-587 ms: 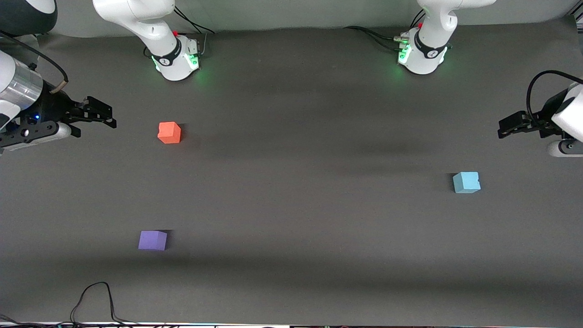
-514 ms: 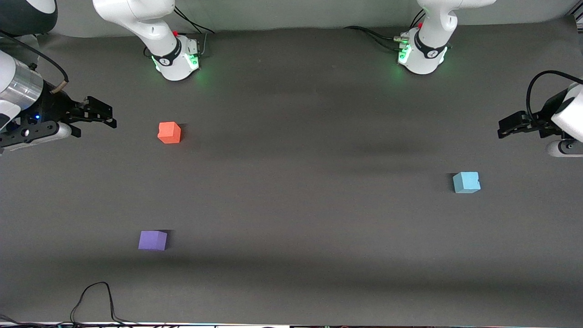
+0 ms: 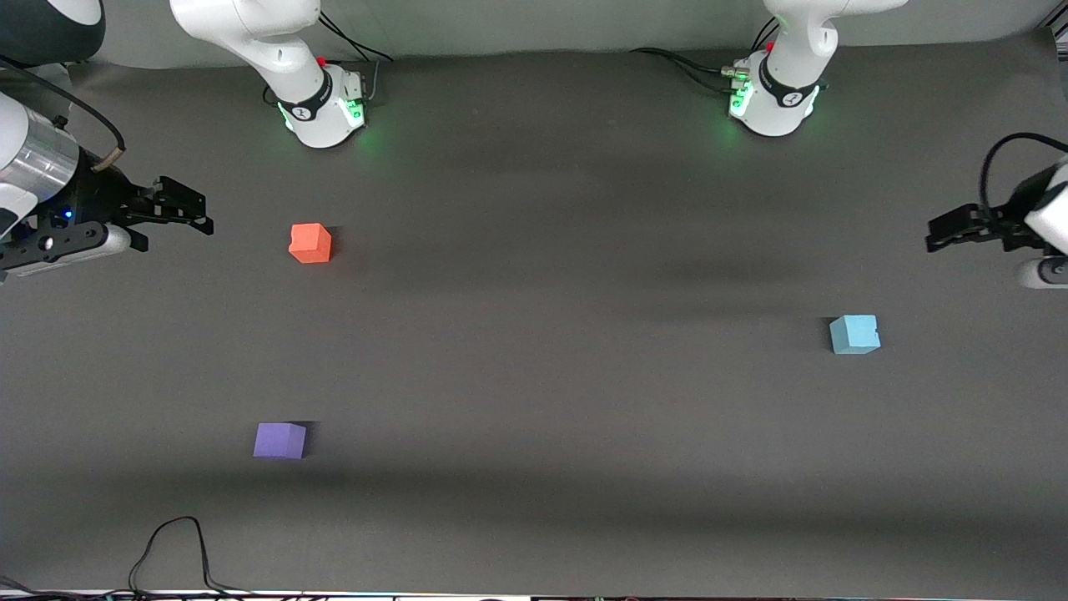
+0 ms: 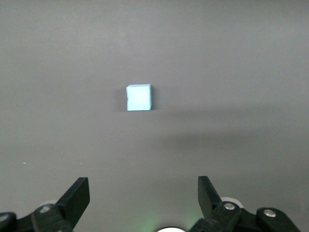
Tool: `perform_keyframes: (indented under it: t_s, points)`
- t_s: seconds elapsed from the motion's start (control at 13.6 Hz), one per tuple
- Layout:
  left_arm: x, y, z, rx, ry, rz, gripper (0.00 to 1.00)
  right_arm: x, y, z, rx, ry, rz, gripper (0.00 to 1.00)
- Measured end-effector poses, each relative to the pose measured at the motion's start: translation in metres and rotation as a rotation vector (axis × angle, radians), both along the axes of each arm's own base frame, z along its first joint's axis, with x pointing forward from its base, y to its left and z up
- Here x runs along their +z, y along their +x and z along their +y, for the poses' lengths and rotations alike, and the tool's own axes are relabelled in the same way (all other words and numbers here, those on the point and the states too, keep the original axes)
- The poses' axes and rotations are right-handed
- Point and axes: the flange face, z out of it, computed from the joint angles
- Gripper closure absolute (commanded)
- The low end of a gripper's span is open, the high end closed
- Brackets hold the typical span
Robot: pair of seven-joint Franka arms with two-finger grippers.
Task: Place blue block between orange and purple blocks
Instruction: 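Reach the left gripper down to the light blue block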
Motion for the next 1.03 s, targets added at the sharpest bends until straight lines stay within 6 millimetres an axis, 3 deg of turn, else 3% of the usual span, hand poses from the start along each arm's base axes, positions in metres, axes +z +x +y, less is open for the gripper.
perform_keyframes:
  t_s: [0.15, 0.22, 0.37, 0.51, 0.73, 1.03]
  points:
    - [-0.003, -0.011, 0.040, -0.010, -0.011, 0.002, 0.00, -0.001, 0.000, 0.000, 0.001, 0.000, 0.001, 0.00]
    - [-0.005, -0.016, 0.048, -0.012, -0.012, -0.006, 0.00, -0.001, 0.000, 0.001, 0.002, 0.000, 0.003, 0.00]
    - [-0.015, -0.022, 0.044, -0.024, -0.009, -0.025, 0.00, -0.003, 0.001, 0.001, 0.002, -0.001, 0.007, 0.00]
    - [-0.038, -0.023, 0.036, -0.038, -0.006, -0.043, 0.00, -0.006, 0.003, 0.002, 0.003, -0.001, 0.011, 0.00]
    - [-0.101, -0.021, 0.034, -0.050, 0.000, -0.087, 0.00, -0.009, 0.003, 0.012, 0.021, -0.002, 0.017, 0.00]
    - [-0.211, -0.019, 0.036, -0.082, -0.001, -0.116, 0.00, -0.011, 0.004, 0.015, 0.022, -0.003, 0.021, 0.00]
